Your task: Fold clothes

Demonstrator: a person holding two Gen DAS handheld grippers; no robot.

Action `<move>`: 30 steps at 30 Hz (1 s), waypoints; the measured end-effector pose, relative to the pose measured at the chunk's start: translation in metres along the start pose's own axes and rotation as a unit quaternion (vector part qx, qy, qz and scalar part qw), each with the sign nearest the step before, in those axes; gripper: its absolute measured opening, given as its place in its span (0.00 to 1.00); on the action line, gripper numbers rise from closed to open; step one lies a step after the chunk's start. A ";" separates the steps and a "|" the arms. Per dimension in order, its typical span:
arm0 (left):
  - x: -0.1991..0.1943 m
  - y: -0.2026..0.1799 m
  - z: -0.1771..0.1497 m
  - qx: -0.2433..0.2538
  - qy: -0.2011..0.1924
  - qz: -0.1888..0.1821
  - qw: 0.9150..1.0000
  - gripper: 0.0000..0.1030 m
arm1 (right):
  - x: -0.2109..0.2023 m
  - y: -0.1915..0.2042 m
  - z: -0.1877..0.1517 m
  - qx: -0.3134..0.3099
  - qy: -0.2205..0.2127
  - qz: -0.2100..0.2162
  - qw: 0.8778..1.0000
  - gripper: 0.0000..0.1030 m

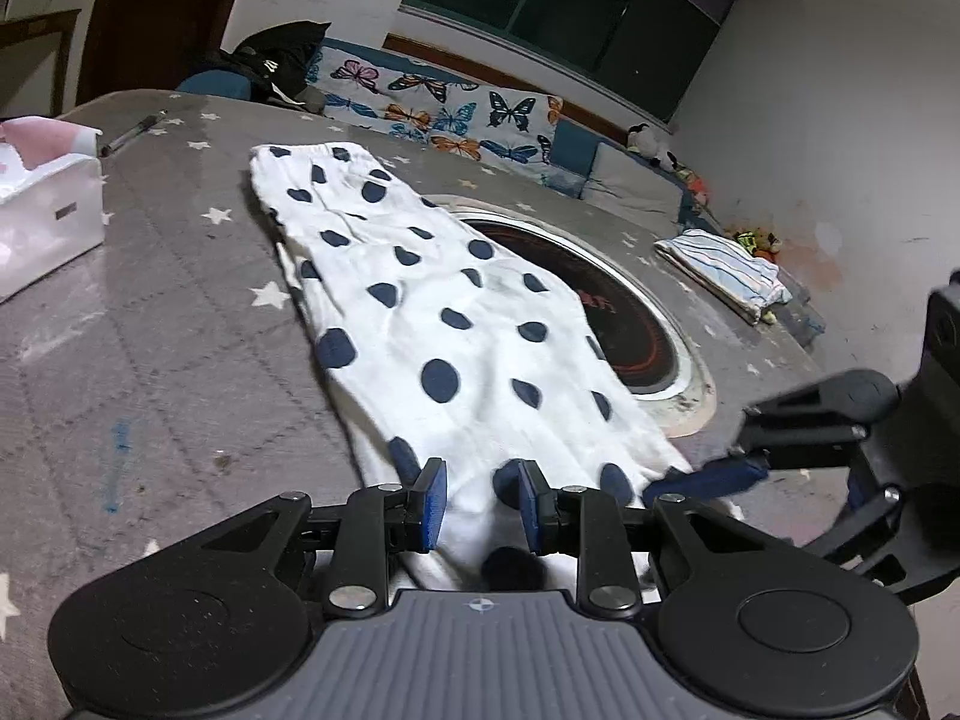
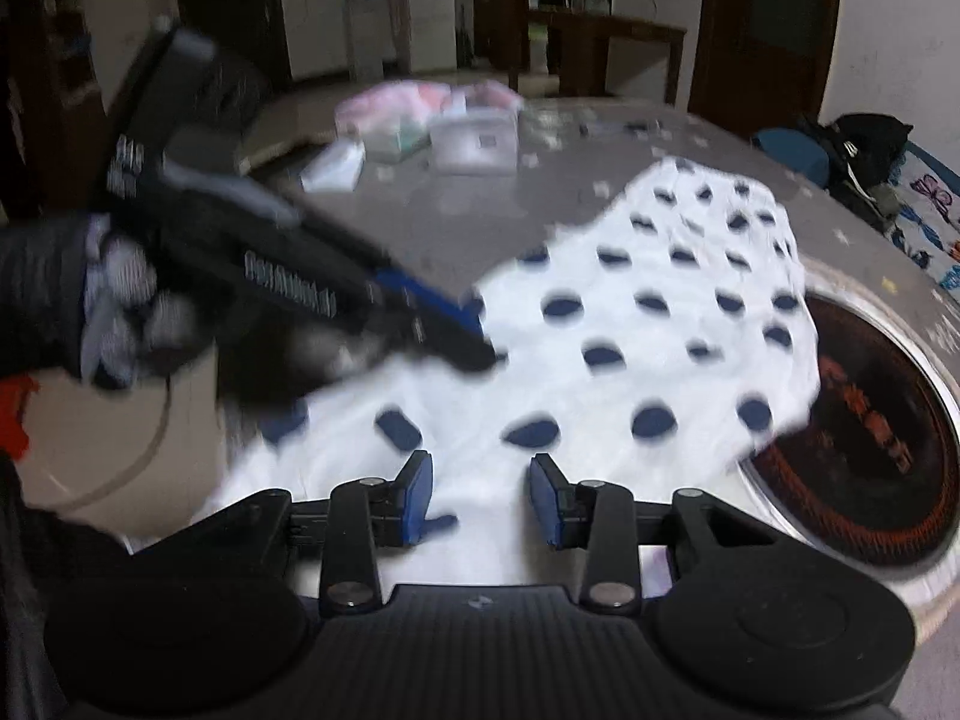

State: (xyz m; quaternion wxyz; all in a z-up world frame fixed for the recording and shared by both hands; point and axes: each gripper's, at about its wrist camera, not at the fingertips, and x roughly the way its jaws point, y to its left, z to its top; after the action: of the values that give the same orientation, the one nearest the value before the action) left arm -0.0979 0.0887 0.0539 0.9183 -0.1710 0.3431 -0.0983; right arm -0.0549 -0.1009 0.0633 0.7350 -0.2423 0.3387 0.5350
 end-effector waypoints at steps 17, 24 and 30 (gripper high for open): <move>-0.019 -0.036 -0.012 0.052 0.001 -0.030 0.998 0.27 | -0.029 0.015 -0.014 0.011 -0.011 0.014 1.000 0.35; -0.016 -0.044 -0.027 0.067 0.021 -0.041 0.997 0.27 | -0.028 0.008 -0.029 0.047 -0.004 0.014 0.999 0.36; -0.008 -0.055 -0.034 0.063 0.033 -0.062 0.996 0.27 | -0.032 0.002 -0.033 0.040 0.019 0.014 0.999 0.36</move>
State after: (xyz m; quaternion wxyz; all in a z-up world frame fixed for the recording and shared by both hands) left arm -0.1300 0.0324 0.0561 0.9076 -0.1303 0.3554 -0.1817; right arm -0.0712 -0.1440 0.0660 0.7299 -0.2182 0.3771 0.5268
